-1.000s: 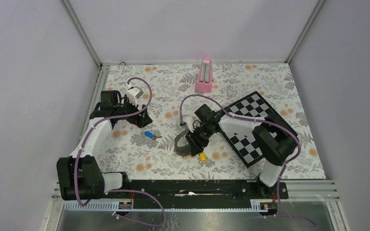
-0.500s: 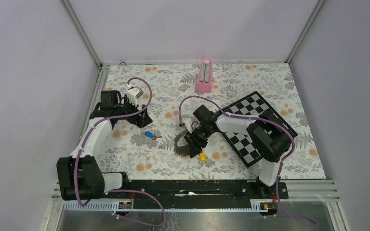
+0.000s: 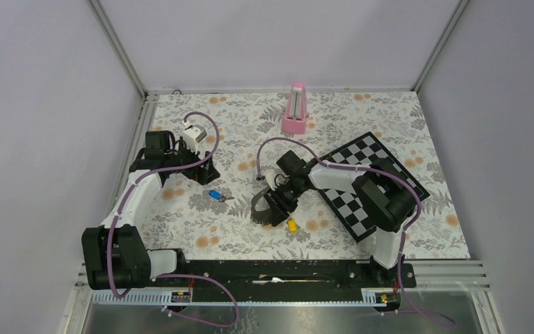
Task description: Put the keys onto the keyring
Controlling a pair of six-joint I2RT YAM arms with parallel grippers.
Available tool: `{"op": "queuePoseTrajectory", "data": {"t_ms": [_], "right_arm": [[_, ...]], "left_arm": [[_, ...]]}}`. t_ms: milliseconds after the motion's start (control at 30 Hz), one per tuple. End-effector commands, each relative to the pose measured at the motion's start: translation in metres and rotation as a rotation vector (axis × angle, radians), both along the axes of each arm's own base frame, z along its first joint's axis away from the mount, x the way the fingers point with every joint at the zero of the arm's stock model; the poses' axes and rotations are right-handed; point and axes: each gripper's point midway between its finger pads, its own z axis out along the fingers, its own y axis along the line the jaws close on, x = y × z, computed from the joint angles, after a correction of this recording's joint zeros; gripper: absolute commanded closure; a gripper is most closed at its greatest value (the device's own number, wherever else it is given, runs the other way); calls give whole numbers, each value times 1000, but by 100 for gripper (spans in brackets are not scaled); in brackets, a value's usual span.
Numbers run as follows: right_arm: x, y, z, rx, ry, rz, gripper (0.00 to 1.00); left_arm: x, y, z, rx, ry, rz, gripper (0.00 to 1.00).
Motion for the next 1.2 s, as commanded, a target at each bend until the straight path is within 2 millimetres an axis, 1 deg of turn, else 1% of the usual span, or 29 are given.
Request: {"op": "queuePoseTrajectory", "data": {"t_ms": [0, 167, 433, 600, 667, 800, 900, 1033, 1167], "right_arm": [[3, 9, 5, 5, 14, -6, 54], [5, 9, 3, -11, 21, -20, 55], [8, 10, -1, -33, 29, -35, 63], [8, 10, 0, -32, 33, -33, 67], [9, 10, 0, -34, 35, -35, 69], [11, 6, -1, -45, 35, -45, 77], [13, 4, 0, -50, 25, -48, 80], [12, 5, 1, -39, 31, -44, 81], [13, 7, 1, -34, 35, -44, 77]], "left_arm": [[10, 0, 19, -4, -74, 1, 9], [10, 0, 20, -4, -76, 3, 9], [11, 0, 20, -5, -76, 4, 9], [11, 0, 20, -8, -74, 3, 9], [11, -1, 20, -8, -73, 1, 9], [11, -1, 20, -8, -73, 2, 9], [11, -1, 20, -8, -74, 2, 9], [11, 0, 20, -7, -73, 2, 9], [11, 0, 19, -6, -72, 2, 9]]}}
